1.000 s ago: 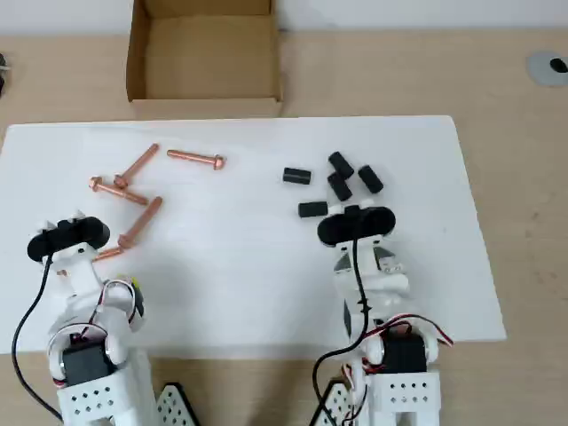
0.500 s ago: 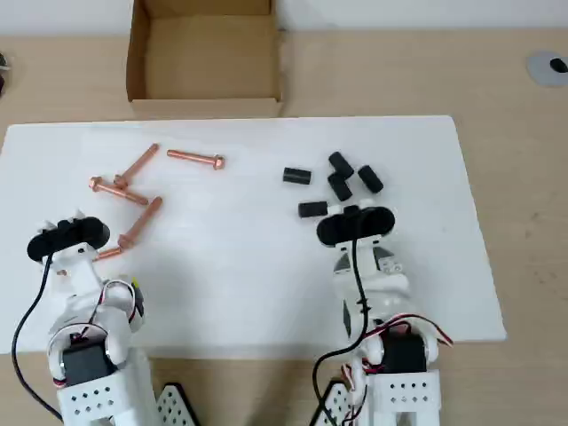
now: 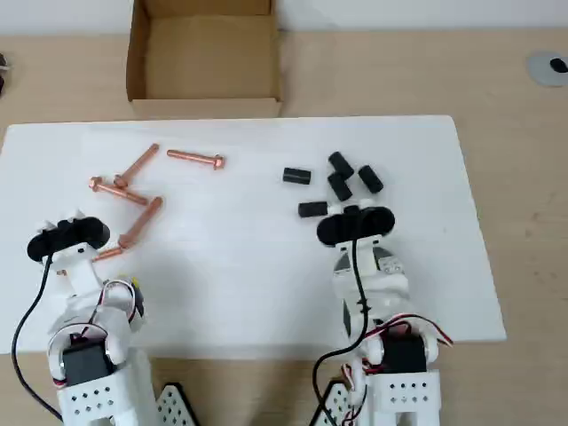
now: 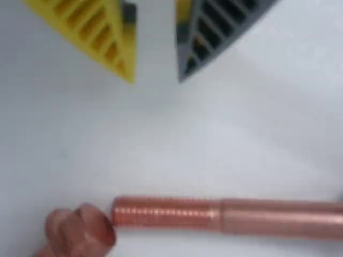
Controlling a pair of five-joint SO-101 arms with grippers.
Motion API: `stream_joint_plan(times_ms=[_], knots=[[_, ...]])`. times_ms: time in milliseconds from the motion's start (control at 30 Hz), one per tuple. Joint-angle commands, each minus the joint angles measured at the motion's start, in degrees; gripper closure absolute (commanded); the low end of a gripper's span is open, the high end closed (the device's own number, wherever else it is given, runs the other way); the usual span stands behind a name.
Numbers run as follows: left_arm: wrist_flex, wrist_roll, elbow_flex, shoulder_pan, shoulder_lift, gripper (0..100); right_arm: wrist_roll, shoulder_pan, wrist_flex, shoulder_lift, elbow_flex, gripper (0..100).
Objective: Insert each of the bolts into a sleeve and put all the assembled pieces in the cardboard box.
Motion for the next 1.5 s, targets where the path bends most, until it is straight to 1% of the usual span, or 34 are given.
stream_joint_plan(times_ms=[0, 100, 133, 200, 267, 367, 467, 533, 633, 700, 767, 867, 967, 1100, 1167, 1267, 1367, 1467], knots=[[-1.23, -0.44, -0.26, -0.09, -0.40, 94, 0.00, -0.57, 0.09, -6.29, -0.13, 82.0], [-1.32, -0.97, -0.26, -0.09, -0.40, 94, 0.44, -0.48, -0.26, -6.29, -0.22, 82.0], [-1.32, -2.29, -0.62, -0.09, -0.40, 93, 0.88, -0.48, -0.53, -6.29, -0.22, 82.0], [-1.32, -4.22, -1.41, -0.44, -0.40, 88, 4.92, -0.48, -0.53, -6.29, -0.48, 82.0], [-0.79, -2.73, -3.96, -0.62, -0.31, 82, 9.93, -0.22, 0.62, -6.29, -2.42, 82.0], [-1.05, 0.09, -8.88, -0.97, -0.31, 77, 13.98, -0.22, 3.78, -6.20, -9.36, 82.0], [-2.37, 0.00, -15.47, -2.11, -0.13, 77, 16.79, -0.13, 8.00, -5.14, -17.63, 81.9], [-2.11, 0.00, -20.48, -3.25, 1.45, 76, 19.52, -0.13, 10.99, -1.54, -22.20, 81.9], [-2.02, 0.09, -28.66, -3.69, 9.19, 76, 20.84, -0.04, 15.21, 8.57, -30.55, 81.8], [-2.02, 0.26, -35.87, -4.22, 17.54, 77, 20.92, -0.04, 16.35, 17.36, -37.41, 81.8], [-1.14, 0.70, -44.48, -4.22, 27.30, 77, 20.92, 0.04, 18.11, 26.59, -47.34, 81.8], [6.15, 1.85, -58.90, -4.22, 41.80, 77, 20.92, 1.10, 21.27, 39.52, -63.52, 81.8], [13.27, 6.33, -69.54, -4.13, 53.85, 77, 22.42, 1.10, 25.41, 52.26, -76.44, 81.8], [20.57, 13.71, -76.48, -4.48, 62.99, 77, 32.09, -1.19, 34.81, 68.09, -87.25, 81.8], [21.01, 16.44, -76.92, -4.57, 63.60, 77, 35.34, -2.15, 38.15, 73.71, -91.21, 81.8], [21.01, 20.57, -76.92, -4.57, 62.55, 77, 39.91, -3.30, 39.56, 78.37, -94.37, 81.8], [20.92, 27.34, -76.92, -4.48, 61.76, 76, 45.71, -4.18, 39.74, 81.01, -94.37, 81.8], [20.84, 30.24, -75.43, -4.22, 61.76, 76, 50.55, -4.79, 39.74, 84.00, -93.32, 81.8]])
